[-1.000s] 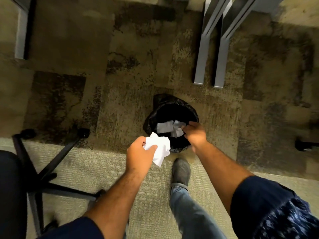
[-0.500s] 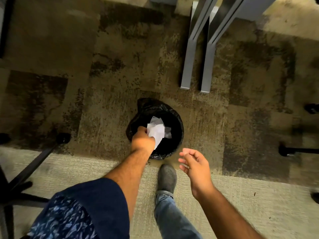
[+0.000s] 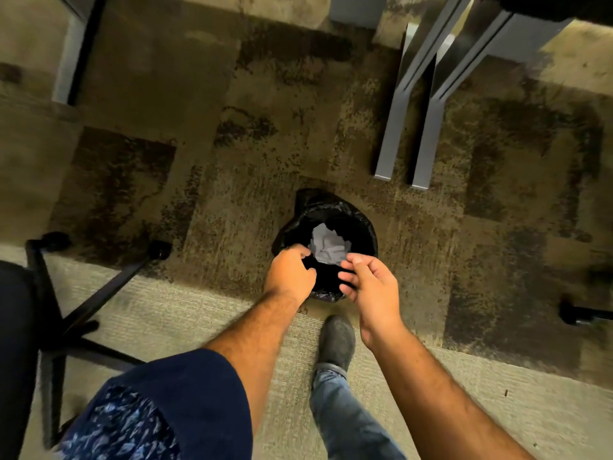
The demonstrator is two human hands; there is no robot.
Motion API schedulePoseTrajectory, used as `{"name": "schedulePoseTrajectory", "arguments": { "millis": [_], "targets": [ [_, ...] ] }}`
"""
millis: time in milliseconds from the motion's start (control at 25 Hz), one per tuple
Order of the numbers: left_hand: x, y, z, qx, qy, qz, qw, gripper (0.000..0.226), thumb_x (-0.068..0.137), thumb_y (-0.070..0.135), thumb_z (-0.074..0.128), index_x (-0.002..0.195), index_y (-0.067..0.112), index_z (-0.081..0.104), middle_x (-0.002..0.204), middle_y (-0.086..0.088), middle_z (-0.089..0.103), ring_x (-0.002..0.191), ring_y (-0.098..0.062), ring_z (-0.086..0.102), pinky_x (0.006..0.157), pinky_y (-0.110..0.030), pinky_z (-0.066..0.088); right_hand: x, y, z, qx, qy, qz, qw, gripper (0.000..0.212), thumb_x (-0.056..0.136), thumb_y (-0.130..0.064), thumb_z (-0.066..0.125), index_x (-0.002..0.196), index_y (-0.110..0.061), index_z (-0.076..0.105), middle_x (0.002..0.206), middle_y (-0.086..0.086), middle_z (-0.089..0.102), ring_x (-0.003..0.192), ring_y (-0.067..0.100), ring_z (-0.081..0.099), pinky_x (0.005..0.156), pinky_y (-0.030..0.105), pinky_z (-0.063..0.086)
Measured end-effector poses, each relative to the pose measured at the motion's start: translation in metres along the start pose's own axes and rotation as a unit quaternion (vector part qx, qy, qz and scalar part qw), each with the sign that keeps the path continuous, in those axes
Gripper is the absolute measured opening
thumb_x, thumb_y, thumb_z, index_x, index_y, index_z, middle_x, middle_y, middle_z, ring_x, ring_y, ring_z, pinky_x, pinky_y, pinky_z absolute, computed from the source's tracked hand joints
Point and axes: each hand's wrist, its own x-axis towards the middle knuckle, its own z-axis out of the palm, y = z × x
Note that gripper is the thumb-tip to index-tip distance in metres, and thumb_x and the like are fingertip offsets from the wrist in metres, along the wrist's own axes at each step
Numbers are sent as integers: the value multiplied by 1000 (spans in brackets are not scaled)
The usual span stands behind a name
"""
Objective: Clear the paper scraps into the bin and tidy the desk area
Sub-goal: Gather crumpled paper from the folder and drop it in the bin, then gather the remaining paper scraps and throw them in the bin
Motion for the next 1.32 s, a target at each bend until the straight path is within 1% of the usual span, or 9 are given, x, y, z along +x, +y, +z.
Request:
{"name": "schedulePoseTrajectory", "arguments": {
  "millis": [160, 360, 520, 680, 800, 880, 1000, 1160, 1320],
  "targets": [
    [-39, -24, -55, -63, 75, 11, 995, 25, 88, 15, 76, 110, 26, 73, 117, 6, 69, 104, -14, 66, 86, -24, 49, -33, -7, 24, -16, -17, -27, 999, 16, 106, -24, 63, 103, -15, 76, 101, 5, 76, 86, 14, 69, 72, 28, 56],
    [-97, -74, -133, -145, 156, -8, 977, 23, 88, 12, 79, 100, 31, 72, 111, 12, 66, 103, -7, 63, 84, -23, 51, -91, -8, 79, -45, -56, -29, 997, 12, 105, -24, 64, 103, -17, 73, 103, 6, 75, 86, 14, 68, 71, 26, 54],
    [-144, -124, -200, -190, 221, -38, 956, 26, 89, 13, 80, 96, 36, 70, 110, 18, 64, 102, -1, 62, 76, -4, 39, -148, -7, 136, -80, -106, -37, 990, 12, 106, -23, 63, 108, -16, 73, 103, 5, 77, 86, 13, 68, 72, 27, 53],
    [-191, -194, -274, -210, 303, -58, 928, 25, 86, 5, 80, 95, 27, 73, 106, 10, 67, 99, -7, 63, 85, -15, 44, -214, 8, 204, -111, -169, -48, 978, 12, 105, -21, 63, 105, -18, 75, 100, 4, 77, 82, 13, 68, 74, 30, 53],
    [-229, -256, -327, -229, 376, -73, 895, 27, 82, -2, 80, 90, 22, 72, 100, 7, 67, 94, -10, 65, 85, -5, 42, -267, 31, 260, -160, -223, -55, 960, 11, 105, -23, 65, 105, -19, 75, 100, 5, 77, 87, 16, 69, 79, 33, 55],
    [-256, -300, -359, -251, 405, -98, 874, 29, 83, -3, 79, 91, 24, 72, 100, 9, 66, 95, -7, 65, 86, -5, 44, -306, 50, 299, -191, -250, -58, 947, 11, 104, -23, 66, 105, -19, 76, 98, 4, 77, 86, 17, 68, 78, 33, 54],
    [-283, -352, -395, -282, 414, -132, 856, 36, 85, -2, 78, 89, 33, 68, 104, 11, 66, 100, -7, 65, 87, -11, 47, -350, 71, 351, -215, -273, -59, 936, 11, 104, -21, 65, 105, -20, 76, 102, 6, 77, 86, 19, 66, 78, 36, 51],
    [-312, -414, -439, -313, 406, -172, 841, 35, 90, 4, 78, 92, 37, 67, 111, 12, 66, 106, -9, 64, 77, -4, 38, -406, 100, 419, -262, -299, -77, 914, 12, 104, -22, 65, 110, -22, 76, 110, 8, 77, 97, 25, 70, 91, 46, 56],
    [-325, -460, -474, -319, 416, -169, 835, 26, 91, 6, 77, 97, 30, 72, 115, 10, 66, 108, -10, 64, 89, -21, 50, -440, 120, 473, -308, -311, -108, 892, 12, 104, -19, 65, 104, -24, 76, 105, 3, 78, 98, 22, 72, 82, 37, 56]
  ]
}}
